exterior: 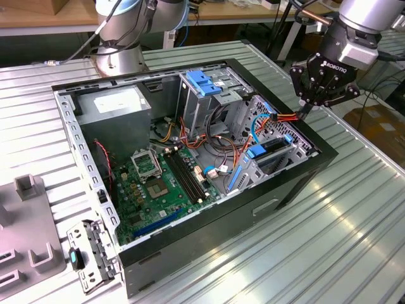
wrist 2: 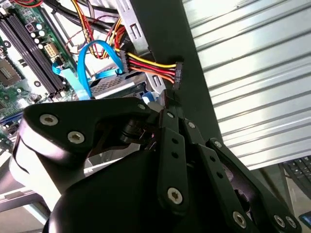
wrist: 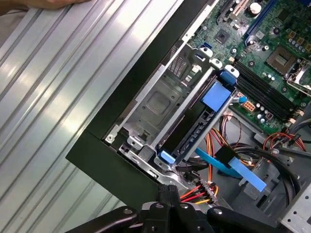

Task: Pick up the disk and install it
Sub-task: 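Insert the first disk wire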

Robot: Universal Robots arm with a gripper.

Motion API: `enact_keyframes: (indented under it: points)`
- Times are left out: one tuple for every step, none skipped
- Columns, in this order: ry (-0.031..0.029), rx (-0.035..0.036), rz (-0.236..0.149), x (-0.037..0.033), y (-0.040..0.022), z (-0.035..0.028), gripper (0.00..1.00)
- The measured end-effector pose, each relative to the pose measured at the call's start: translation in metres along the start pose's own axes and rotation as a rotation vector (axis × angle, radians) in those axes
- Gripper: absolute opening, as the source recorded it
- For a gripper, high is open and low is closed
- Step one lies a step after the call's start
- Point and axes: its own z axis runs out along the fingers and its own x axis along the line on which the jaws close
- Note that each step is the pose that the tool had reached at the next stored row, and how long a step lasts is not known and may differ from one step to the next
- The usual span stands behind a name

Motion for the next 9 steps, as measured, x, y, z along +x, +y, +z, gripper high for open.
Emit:
enact_keyframes:
  points:
    - [-0.0001,0.0001,-0.008,0.0012,-0.003,0.0001,0.11]
    - [0.0,0.0002,-0.014,0.002,-0.0051,0.0001,0.11]
    - [0.0,0.0002,-0.018,0.0019,-0.0063,0.0002,0.11]
    - [0.0,0.0003,-0.021,0.0015,-0.0071,0.0003,0.11]
    - [0.0001,0.0003,-0.025,0.0007,-0.008,0.0003,0.11]
    - [0.0001,0.0004,-0.029,0.0003,-0.0085,0.0004,0.11]
    - [0.0001,0.0004,-0.03,0.0003,-0.0085,0.0004,0.11]
    - [0.0001,0.0003,-0.03,0.0003,-0.0085,0.0004,0.11]
    - [0.0001,0.0004,-0.03,0.0003,-0.0085,0.0004,0.17]
